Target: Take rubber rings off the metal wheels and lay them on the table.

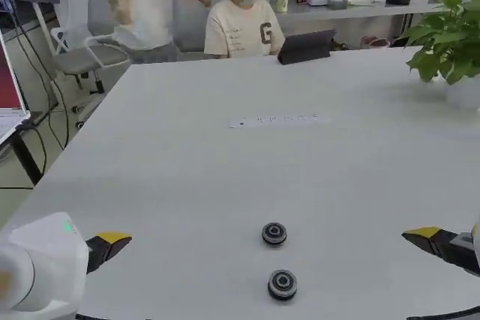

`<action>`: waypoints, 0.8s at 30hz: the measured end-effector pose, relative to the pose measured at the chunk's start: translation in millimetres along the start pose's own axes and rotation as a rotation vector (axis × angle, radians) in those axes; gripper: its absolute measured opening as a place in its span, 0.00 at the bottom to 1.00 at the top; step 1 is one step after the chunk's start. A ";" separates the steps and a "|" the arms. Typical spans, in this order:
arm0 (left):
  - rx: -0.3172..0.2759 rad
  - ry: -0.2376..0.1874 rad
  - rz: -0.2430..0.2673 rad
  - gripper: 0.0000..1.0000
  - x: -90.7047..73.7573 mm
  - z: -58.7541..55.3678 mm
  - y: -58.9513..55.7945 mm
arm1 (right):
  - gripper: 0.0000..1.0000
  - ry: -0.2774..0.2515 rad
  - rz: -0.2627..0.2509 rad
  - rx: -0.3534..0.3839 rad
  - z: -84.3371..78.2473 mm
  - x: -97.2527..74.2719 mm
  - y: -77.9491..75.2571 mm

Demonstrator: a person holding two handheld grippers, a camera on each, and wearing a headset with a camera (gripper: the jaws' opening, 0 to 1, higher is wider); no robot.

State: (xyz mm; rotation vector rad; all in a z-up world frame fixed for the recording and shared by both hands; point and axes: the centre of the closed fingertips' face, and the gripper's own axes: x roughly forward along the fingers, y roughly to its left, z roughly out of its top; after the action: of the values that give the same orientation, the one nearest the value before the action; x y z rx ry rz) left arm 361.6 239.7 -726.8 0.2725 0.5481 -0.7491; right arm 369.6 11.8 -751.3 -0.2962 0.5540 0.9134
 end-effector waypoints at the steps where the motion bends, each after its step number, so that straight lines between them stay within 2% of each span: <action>1: -0.001 0.001 0.001 0.94 -0.1 -0.6 0.1 | 0.99 0.002 0.001 -0.003 -0.2 0.6 0.3; 10: -0.008 0.005 0.008 0.94 -1.6 -4.6 2.3 | 0.99 0.012 0.012 -0.022 1.2 5.3 0.9; 19: 0.001 -0.011 0.011 0.94 -0.4 4.8 6.1 | 0.99 0.010 0.002 -0.030 3.9 3.2 -3.7; 24: 0.006 -0.006 0.001 0.94 3.2 4.8 4.5 | 0.99 0.011 -0.002 -0.022 1.4 1.7 -4.9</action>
State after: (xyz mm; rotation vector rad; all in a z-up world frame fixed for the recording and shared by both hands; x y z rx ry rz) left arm 368.4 239.0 -724.4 0.2761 0.5396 -0.7507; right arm 374.9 10.7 -751.0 -0.3217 0.5535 0.9166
